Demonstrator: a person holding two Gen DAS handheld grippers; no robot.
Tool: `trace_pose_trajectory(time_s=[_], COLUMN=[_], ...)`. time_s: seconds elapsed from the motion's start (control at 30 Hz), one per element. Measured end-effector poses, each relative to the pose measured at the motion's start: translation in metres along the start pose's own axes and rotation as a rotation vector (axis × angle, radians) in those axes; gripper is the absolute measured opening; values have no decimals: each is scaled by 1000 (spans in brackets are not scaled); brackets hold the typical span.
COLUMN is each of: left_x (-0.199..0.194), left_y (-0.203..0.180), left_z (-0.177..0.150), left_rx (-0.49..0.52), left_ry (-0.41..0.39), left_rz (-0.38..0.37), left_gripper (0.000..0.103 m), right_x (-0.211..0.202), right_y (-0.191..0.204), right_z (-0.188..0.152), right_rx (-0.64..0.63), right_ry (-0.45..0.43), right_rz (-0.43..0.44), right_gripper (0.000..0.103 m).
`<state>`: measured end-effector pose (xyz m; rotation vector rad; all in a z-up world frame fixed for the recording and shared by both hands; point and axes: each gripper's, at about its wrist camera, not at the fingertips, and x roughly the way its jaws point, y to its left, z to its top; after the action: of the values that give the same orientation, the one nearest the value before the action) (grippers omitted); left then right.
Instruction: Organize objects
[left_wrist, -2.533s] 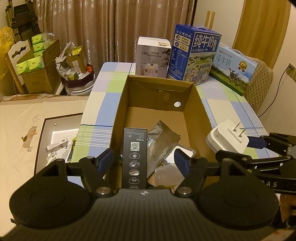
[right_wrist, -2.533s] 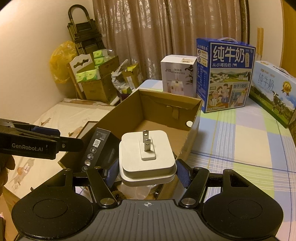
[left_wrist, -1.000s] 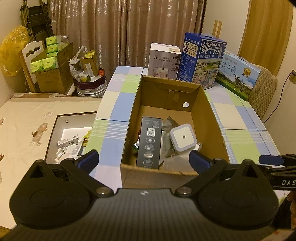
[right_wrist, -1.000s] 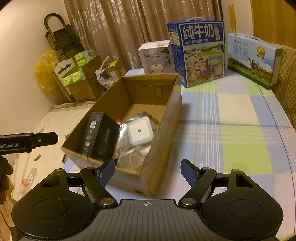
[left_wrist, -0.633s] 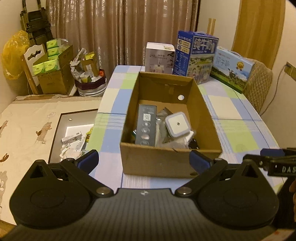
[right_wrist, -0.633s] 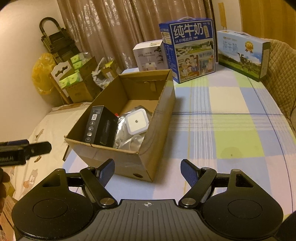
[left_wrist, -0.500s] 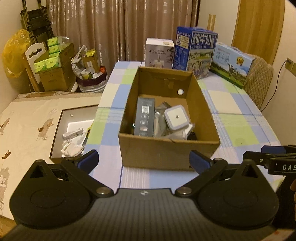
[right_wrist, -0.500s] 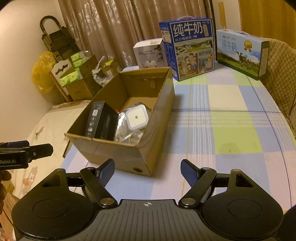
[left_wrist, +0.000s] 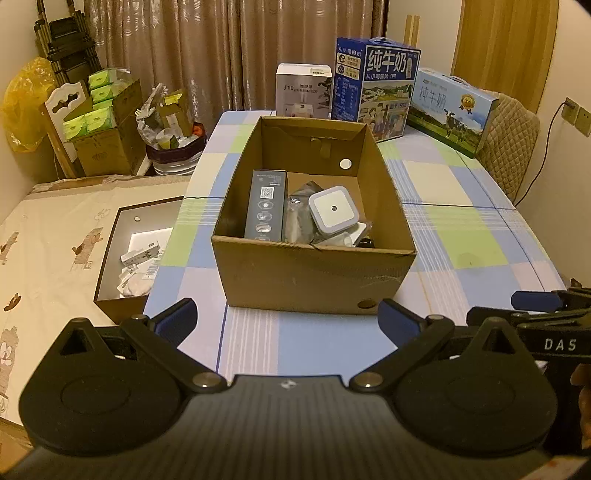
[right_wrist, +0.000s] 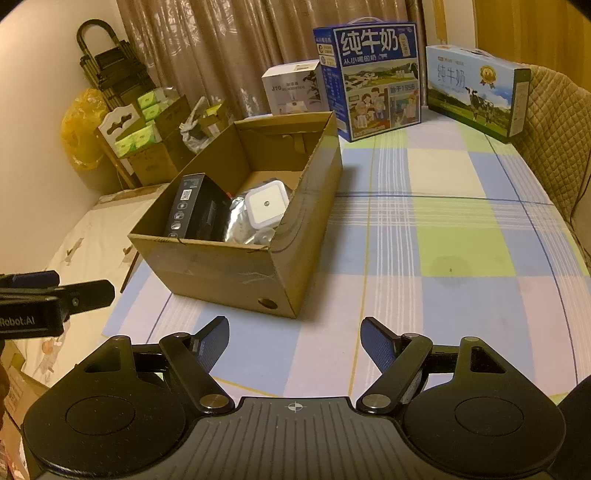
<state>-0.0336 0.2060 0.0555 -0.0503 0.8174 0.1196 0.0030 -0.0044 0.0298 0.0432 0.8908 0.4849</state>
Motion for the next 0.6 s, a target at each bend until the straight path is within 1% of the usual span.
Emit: trace_pose_trajectory(time_s=[0.3, 0.6], left_x=[8, 12], left_y=[-7, -9], left_z=[-9, -11], left_rx=[12, 9], left_ry=[24, 27], left_rz=[9, 10], left_gripper=[102, 102], right_x=[0, 3], right_y=[-3, -3], right_z=[-1, -2], right_rx=[7, 6], right_ry=[5, 14], right_rz=[-6, -9], right_gripper=[76, 76])
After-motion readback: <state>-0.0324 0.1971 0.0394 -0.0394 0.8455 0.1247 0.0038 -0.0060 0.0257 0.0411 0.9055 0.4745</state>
